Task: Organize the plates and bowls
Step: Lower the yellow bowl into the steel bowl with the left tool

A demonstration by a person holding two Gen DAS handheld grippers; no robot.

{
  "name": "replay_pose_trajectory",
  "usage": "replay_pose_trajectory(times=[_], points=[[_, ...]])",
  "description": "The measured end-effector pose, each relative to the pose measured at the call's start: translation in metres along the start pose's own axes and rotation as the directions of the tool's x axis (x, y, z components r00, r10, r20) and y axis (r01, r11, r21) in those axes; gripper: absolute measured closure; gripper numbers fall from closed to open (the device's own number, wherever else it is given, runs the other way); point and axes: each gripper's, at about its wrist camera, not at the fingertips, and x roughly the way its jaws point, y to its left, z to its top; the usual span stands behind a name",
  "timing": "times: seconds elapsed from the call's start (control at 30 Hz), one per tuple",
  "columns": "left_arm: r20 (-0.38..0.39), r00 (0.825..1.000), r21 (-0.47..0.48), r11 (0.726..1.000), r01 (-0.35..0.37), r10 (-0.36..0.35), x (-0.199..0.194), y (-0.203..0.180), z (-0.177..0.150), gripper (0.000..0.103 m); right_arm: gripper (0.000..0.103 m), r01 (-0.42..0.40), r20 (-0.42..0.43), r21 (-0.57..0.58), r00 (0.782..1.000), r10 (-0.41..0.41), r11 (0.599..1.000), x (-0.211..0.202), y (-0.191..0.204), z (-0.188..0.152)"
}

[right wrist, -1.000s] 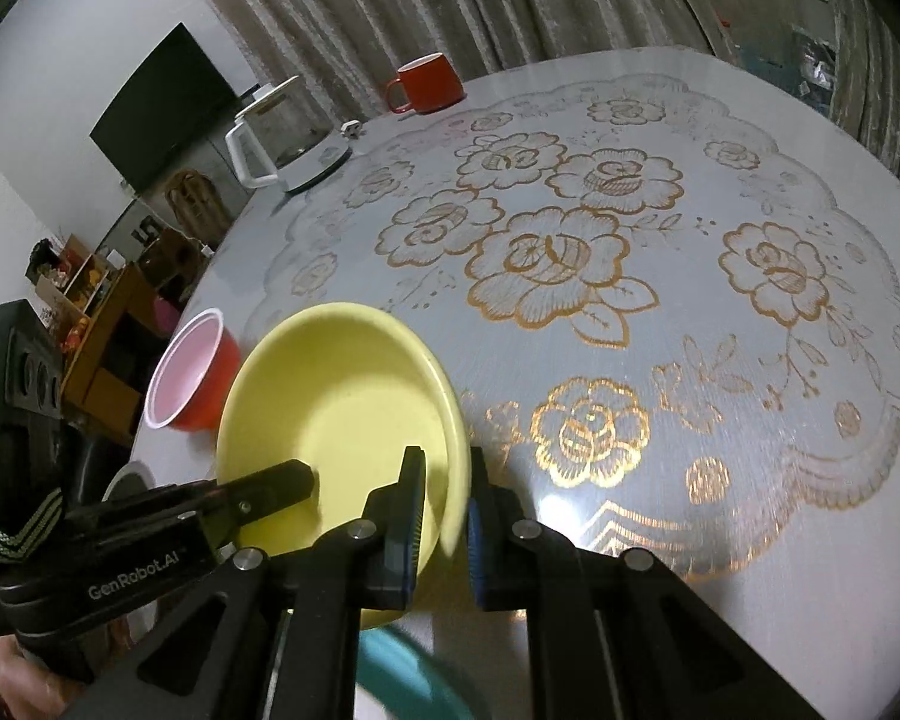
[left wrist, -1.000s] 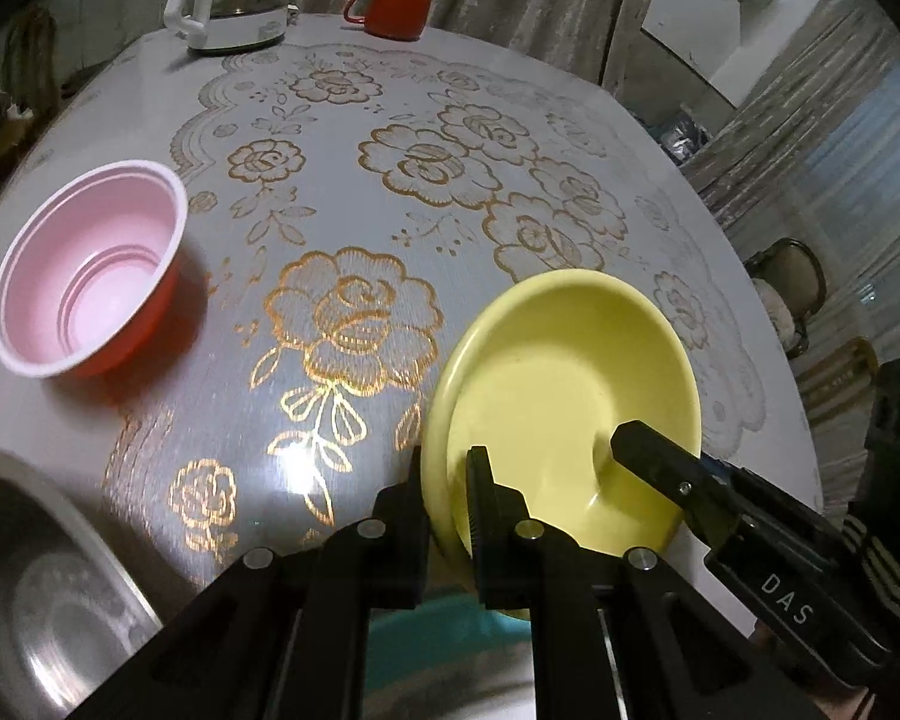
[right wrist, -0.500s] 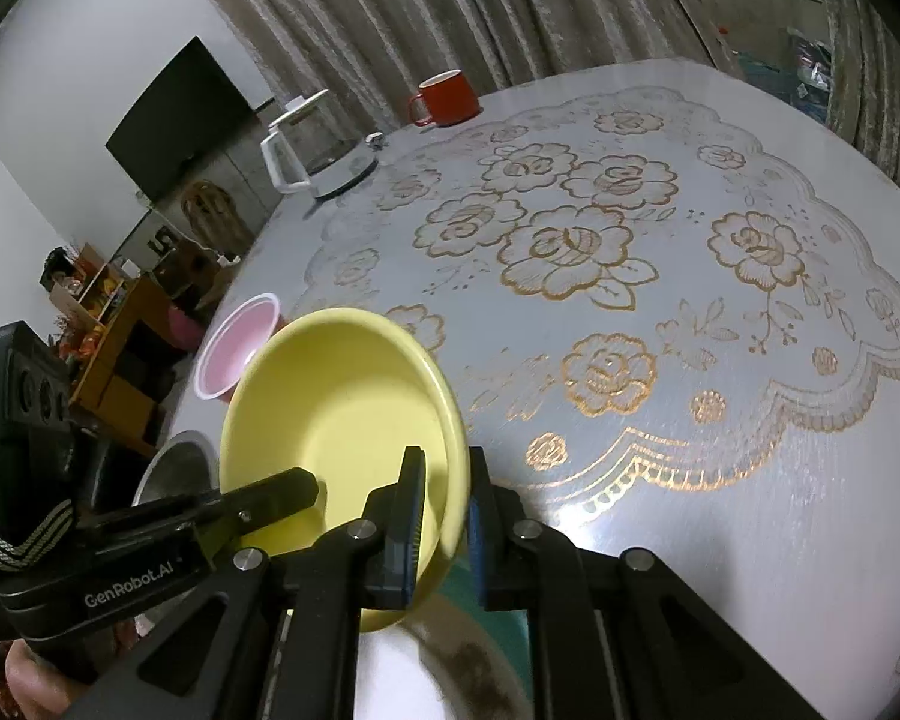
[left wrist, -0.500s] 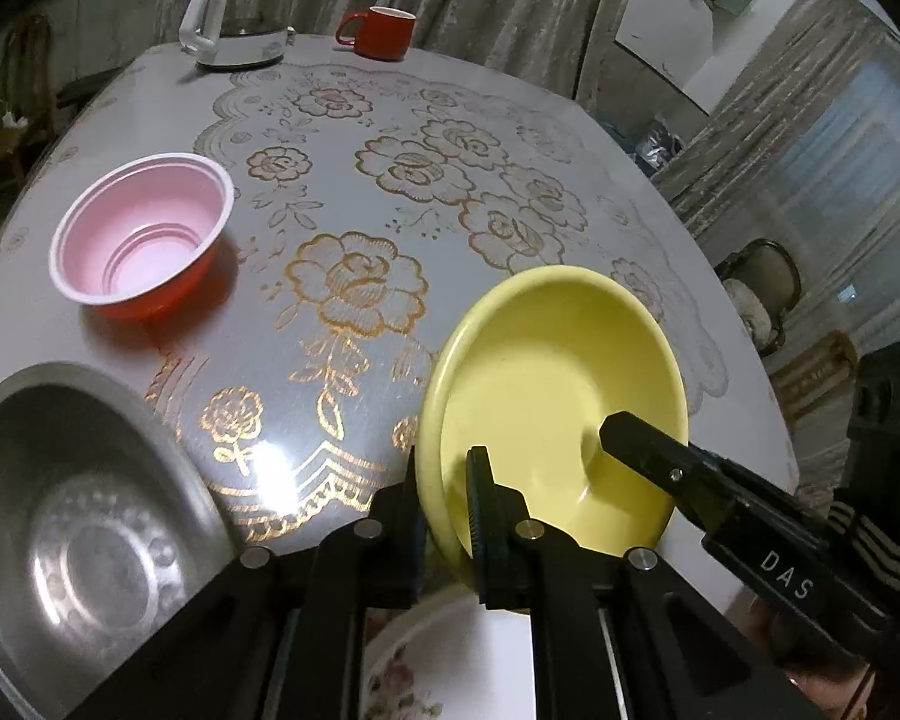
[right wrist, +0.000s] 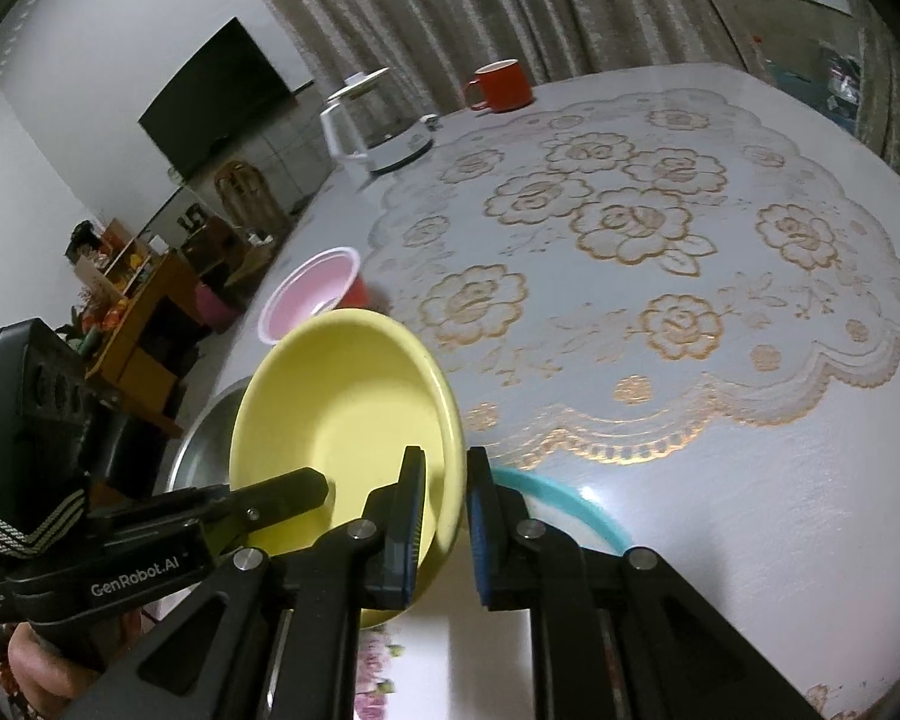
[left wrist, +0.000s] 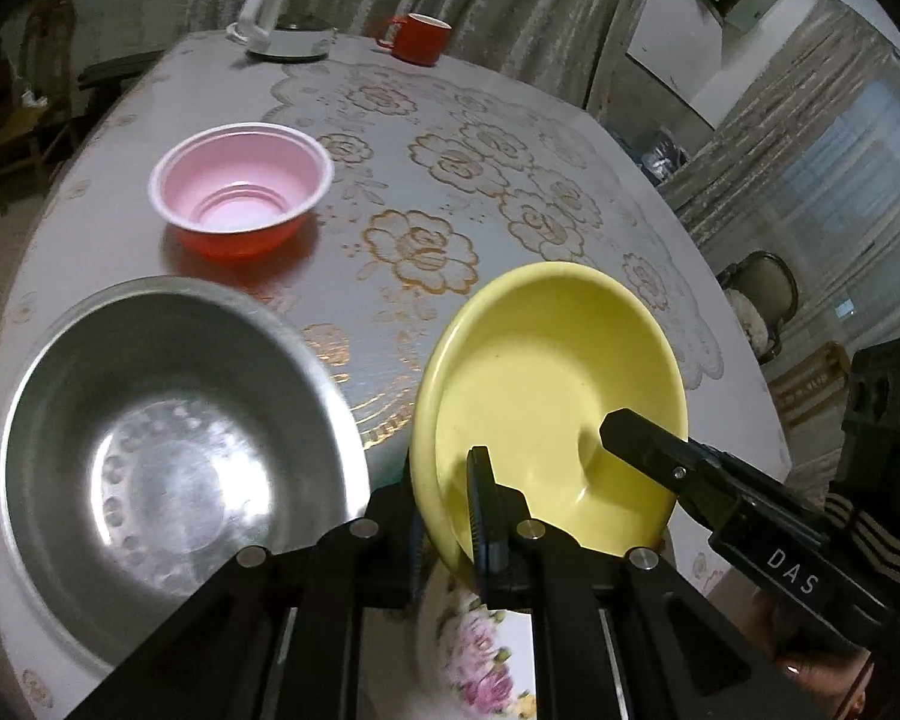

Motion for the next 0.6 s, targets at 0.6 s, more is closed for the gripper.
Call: replay_pose_trajectory(times=[0.6], points=[[0.014, 0.999, -0.079, 0.996, -0.048, 0.049, -0.043, 0.077, -0.019, 0.09, 0.089, -0.083, -0.095, -0.088, 0.993, 0.074, 0.993, 0.038, 0.079, -0.012]])
